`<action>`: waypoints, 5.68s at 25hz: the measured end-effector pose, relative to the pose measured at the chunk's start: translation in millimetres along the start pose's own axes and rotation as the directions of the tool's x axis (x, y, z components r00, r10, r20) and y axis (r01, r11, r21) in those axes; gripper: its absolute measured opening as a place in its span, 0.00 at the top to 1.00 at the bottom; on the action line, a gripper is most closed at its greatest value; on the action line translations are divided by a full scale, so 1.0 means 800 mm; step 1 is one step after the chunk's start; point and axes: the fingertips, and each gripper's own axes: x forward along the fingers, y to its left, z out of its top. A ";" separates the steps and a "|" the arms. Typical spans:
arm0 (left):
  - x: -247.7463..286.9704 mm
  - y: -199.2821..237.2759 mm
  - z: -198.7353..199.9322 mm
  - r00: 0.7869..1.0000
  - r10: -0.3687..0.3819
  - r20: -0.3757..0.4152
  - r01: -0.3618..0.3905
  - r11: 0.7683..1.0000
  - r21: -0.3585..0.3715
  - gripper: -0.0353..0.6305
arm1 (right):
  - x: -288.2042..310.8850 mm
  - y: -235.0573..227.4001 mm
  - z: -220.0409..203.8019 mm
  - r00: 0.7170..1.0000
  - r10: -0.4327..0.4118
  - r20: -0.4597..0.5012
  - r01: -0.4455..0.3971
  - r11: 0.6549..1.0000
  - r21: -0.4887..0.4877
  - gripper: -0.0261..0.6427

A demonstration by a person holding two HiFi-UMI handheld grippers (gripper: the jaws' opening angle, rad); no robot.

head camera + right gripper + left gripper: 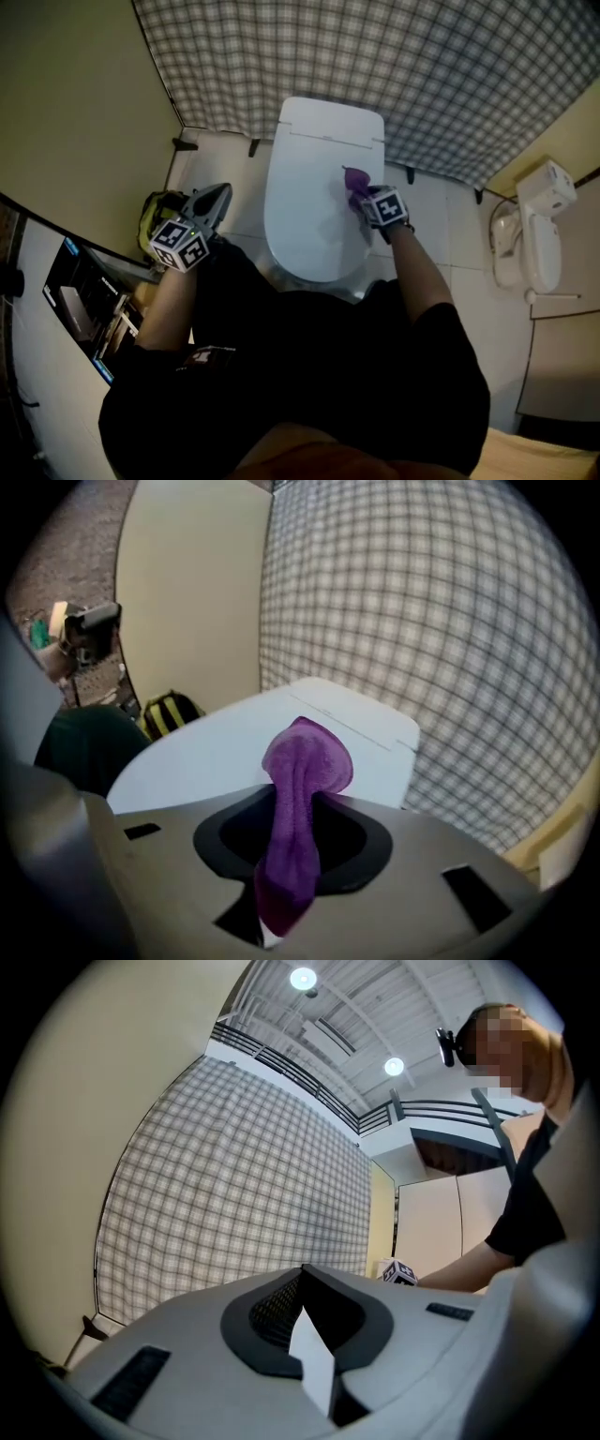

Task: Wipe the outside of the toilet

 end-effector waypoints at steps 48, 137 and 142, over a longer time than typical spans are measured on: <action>-0.047 -0.052 -0.001 0.998 -0.064 0.021 0.063 0.998 0.020 0.96 | -0.028 0.150 -0.031 0.990 0.139 0.011 -0.138 0.988 -0.064 0.79; -0.132 0.132 -0.050 0.986 0.124 -0.113 -0.143 0.973 -0.181 0.96 | 0.271 -0.051 0.322 1.000 -0.024 0.011 0.024 0.999 -0.035 0.79; -0.150 0.153 -0.085 0.987 0.109 -0.116 -0.132 0.967 -0.217 0.96 | 0.347 -0.033 0.379 0.999 -0.014 0.035 0.015 1.000 -0.013 0.79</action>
